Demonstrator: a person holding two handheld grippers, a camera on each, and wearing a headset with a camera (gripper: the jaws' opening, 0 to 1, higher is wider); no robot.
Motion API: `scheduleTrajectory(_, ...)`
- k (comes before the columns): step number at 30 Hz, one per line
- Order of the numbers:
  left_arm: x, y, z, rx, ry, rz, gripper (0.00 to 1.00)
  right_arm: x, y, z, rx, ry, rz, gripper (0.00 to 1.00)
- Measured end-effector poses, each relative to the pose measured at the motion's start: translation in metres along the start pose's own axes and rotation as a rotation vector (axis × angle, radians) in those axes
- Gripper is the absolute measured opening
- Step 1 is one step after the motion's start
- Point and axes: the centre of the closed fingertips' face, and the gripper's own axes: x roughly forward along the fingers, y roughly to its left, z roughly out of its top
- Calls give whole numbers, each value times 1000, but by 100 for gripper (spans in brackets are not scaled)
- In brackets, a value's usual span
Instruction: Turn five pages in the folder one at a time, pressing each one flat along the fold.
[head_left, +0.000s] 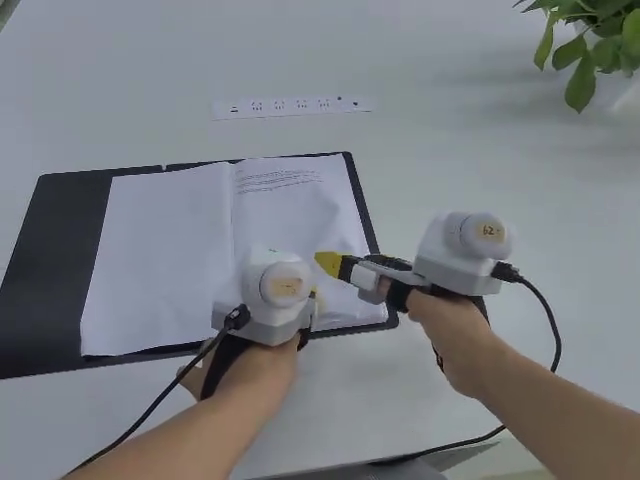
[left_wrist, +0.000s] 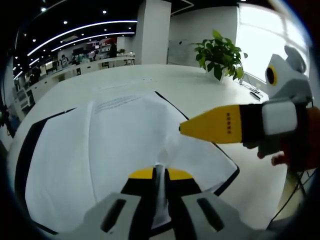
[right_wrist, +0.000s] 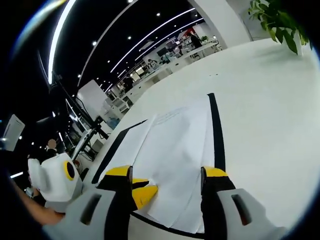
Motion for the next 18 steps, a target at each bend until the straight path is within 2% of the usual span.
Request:
scheduleTrajectory(5,0,0,0,0,-2,1,6,5,-7,-2,24,15,-5,53)
scheduleTrajectory(8,-1,0,0,-4,-4,0,6,7,-8,0,68,12,17,50)
scheduleTrajectory(10,-1,0,0,-3,-4,-1,6,8,-8,1,145,15,41,46)
scheduleTrajectory(13,-1,0,0,-3,-3,-2,6,9,-14,2,181,10,47,41)
scheduleTrajectory(16,-1,0,0,-2,-5,-2,6,9,-19,5,321,-12,70,36)
scheduleTrajectory(17,-1,0,0,-2,-6,-2,6,8,-22,4,346,-7,66,33)
scheduleTrajectory(18,-1,0,0,-3,-7,-2,6,7,-24,4,324,-3,60,30)
